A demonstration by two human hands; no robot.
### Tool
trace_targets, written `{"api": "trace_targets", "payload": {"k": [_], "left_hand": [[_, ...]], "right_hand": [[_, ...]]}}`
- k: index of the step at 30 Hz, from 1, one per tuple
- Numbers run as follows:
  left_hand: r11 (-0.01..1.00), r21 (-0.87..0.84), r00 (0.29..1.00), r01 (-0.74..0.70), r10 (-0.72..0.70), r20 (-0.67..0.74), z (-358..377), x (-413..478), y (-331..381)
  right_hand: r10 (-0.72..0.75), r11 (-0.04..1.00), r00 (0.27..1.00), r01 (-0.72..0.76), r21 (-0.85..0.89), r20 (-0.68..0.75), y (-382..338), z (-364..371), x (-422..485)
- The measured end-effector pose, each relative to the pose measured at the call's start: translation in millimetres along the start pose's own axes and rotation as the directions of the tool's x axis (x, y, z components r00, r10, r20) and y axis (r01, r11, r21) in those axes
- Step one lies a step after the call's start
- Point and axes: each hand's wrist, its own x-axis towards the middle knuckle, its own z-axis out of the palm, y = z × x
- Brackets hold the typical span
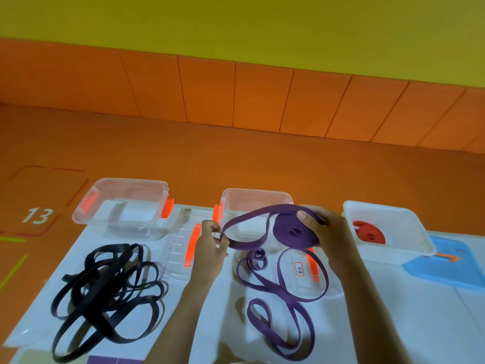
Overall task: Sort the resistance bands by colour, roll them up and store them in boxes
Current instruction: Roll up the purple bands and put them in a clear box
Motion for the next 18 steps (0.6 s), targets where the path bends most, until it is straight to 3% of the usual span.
{"api": "trace_targets", "payload": {"k": [2,4,6,8,10,12,14,16,18], "left_hand": [[1.000,0.009,0.997,0.022,-0.023,0.069,1.3,0.4,-4.9],[0.998,0.040,0.968,0.056,-0.064,0.242,-3.8,1.9,-8.3],[0.987,0.108,0.872,0.116,-0.153,0.466,-14.5,2.2,-5.3],[0.964,0.244,0.767,0.102,-0.233,0.598,-24.2,4.8,4.7],[0.972,0.232,0.776,0.024,-0.164,0.609,-28.4,7.6,26.2],[0.997,0.057,0.827,-0.043,0.004,0.562,-27.7,8.5,58.5],[0.987,-0.081,0.831,-0.136,0.158,0.534,-23.3,6.9,88.6],[0.966,-0.071,0.814,-0.249,0.248,0.525,-17.6,5.6,107.0],[0.961,-0.080,0.805,-0.264,0.266,0.531,-14.7,5.1,115.2]], "right_hand": [[-0.021,0.999,1.000,0.021,-0.028,0.009,-0.7,1.2,1.3],[-0.044,0.996,0.999,0.045,-0.073,0.026,-1.8,0.3,2.6],[-0.068,0.992,0.996,0.073,-0.105,0.049,-5.0,-0.9,2.7],[-0.102,0.985,0.991,0.112,-0.129,0.088,-8.8,-1.3,1.9],[-0.115,0.980,0.985,0.134,-0.149,0.132,-11.1,-1.0,1.4],[-0.114,0.975,0.981,0.141,-0.171,0.159,-12.1,1.4,1.4],[-0.120,0.970,0.974,0.157,-0.187,0.194,-12.1,6.2,0.7],[-0.132,0.969,0.966,0.172,-0.175,0.222,-12.4,10.9,-0.4],[-0.149,0.967,0.959,0.191,-0.167,0.239,-12.2,13.8,-1.5]]}}
